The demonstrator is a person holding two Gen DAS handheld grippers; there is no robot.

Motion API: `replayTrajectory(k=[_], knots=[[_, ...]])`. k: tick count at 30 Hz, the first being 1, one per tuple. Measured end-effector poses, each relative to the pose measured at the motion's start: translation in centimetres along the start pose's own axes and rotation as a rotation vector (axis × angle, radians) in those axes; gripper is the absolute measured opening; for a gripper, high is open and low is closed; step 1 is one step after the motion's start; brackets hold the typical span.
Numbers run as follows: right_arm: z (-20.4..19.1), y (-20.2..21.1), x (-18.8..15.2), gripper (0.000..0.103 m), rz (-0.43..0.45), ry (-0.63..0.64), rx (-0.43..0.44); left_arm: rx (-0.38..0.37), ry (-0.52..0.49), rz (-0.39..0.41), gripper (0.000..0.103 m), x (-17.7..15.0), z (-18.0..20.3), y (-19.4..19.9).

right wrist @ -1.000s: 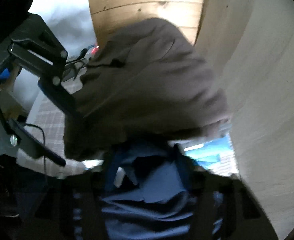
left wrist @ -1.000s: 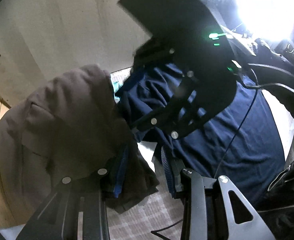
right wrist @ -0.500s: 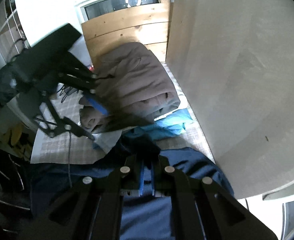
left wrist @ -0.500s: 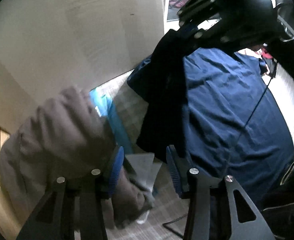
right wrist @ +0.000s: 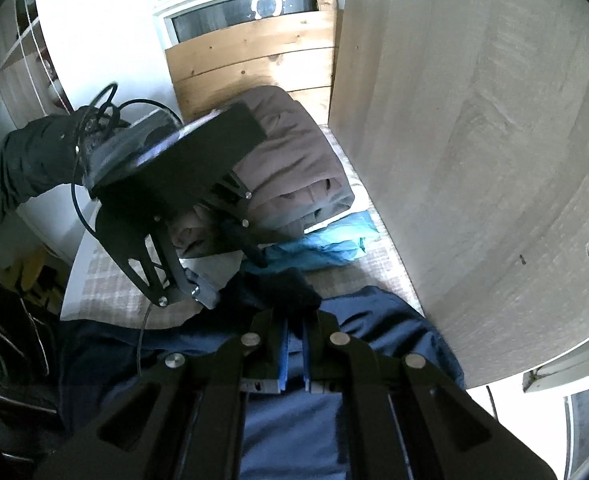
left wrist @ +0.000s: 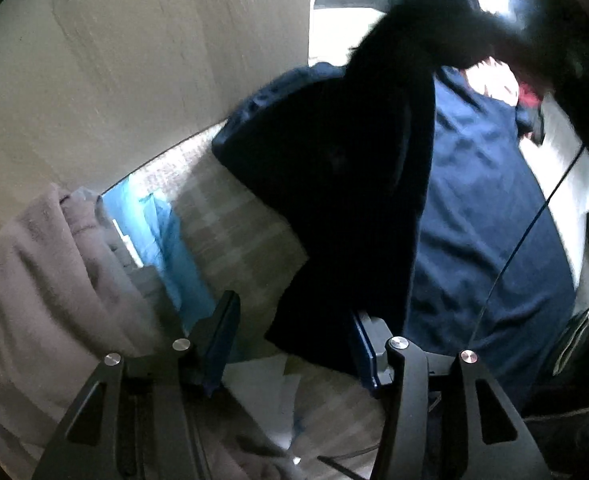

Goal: Fold clothes

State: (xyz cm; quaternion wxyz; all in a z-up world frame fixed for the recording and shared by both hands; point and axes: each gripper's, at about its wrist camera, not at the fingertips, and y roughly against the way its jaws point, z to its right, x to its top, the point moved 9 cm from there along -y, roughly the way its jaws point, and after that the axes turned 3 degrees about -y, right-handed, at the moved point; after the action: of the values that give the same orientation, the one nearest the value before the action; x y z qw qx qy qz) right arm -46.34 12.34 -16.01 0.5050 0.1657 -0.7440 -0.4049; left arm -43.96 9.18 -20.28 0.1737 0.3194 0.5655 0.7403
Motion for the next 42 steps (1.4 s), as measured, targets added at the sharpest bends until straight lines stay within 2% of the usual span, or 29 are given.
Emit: replayTrajectory(k=[1, 2, 3, 7, 12, 17, 23, 27, 32, 35, 36, 37, 38, 39, 40, 42], knots=[[0.1, 0.0, 0.0, 0.005, 0.001, 0.000, -0.004, -0.016, 0.021, 0.013, 0.014, 0.1, -0.1, 0.4], [0.1, -0.1, 0.1, 0.005, 0.001, 0.000, -0.008, -0.031, 0.039, 0.014, 0.004, -0.1, -0.2, 0.8], [0.2, -0.1, 0.1, 0.005, 0.002, 0.000, -0.011, -0.029, 0.041, 0.018, 0.002, -0.4, -0.2, 1.1], [-0.1, -0.5, 1.0, 0.005, 0.017, 0.010, -0.017, 0.007, 0.048, 0.046, 0.002, -1.9, -0.2, 3.1], [-0.4, -2.2, 3.3, 0.005, 0.043, 0.024, -0.053, 0.116, 0.080, 0.097, 0.002, -3.0, -0.8, 6.8], [-0.7, -5.2, 6.5, 0.005, 0.101, 0.011, -0.024, 0.188, 0.106, 0.109, 0.002, -4.8, -1.5, 9.1], [-1.4, -9.7, 6.8, 0.005, 0.059, 0.021, -0.053, 0.173, 0.141, 0.100, 0.002, -5.6, -1.3, 8.0], [-1.2, -8.7, 6.0, 0.005, 0.066, 0.023, -0.067, 0.123, 0.124, 0.112, 0.002, -5.0, 0.5, 6.7], [-0.1, -5.2, 2.3, 0.005, 0.054, 0.005, -0.119, 0.042, 0.069, 0.135, 0.002, -3.4, 4.5, 5.0], [1.1, -3.6, -1.8, 0.006, 0.000, -0.030, -0.174, -0.076, 0.057, 0.128, 0.003, -2.6, 7.9, 3.0], [1.7, -3.3, -3.5, 0.017, -0.031, -0.043, -0.200, -0.132, 0.054, 0.109, 0.011, -2.5, 9.3, 2.0], [2.6, -3.3, -5.6, 0.027, -0.097, -0.055, -0.246, -0.147, 0.042, 0.083, 0.023, -2.8, 10.2, 1.1], [3.8, -2.9, -7.6, 0.047, -0.156, -0.088, -0.294, -0.150, 0.027, 0.055, 0.026, -3.3, 11.0, 0.2], [4.9, -2.6, -9.7, 0.050, -0.214, -0.121, -0.341, -0.133, 0.008, 0.040, 0.024, -3.9, 11.3, -0.2], [5.6, -1.7, -10.9, 0.050, -0.235, -0.157, -0.357, -0.124, 0.010, 0.038, 0.024, -4.5, 11.2, -0.1], [6.1, 0.5, -11.5, 0.050, -0.194, -0.219, -0.365, -0.115, 0.035, 0.043, 0.025, -5.6, 10.4, 0.6]])
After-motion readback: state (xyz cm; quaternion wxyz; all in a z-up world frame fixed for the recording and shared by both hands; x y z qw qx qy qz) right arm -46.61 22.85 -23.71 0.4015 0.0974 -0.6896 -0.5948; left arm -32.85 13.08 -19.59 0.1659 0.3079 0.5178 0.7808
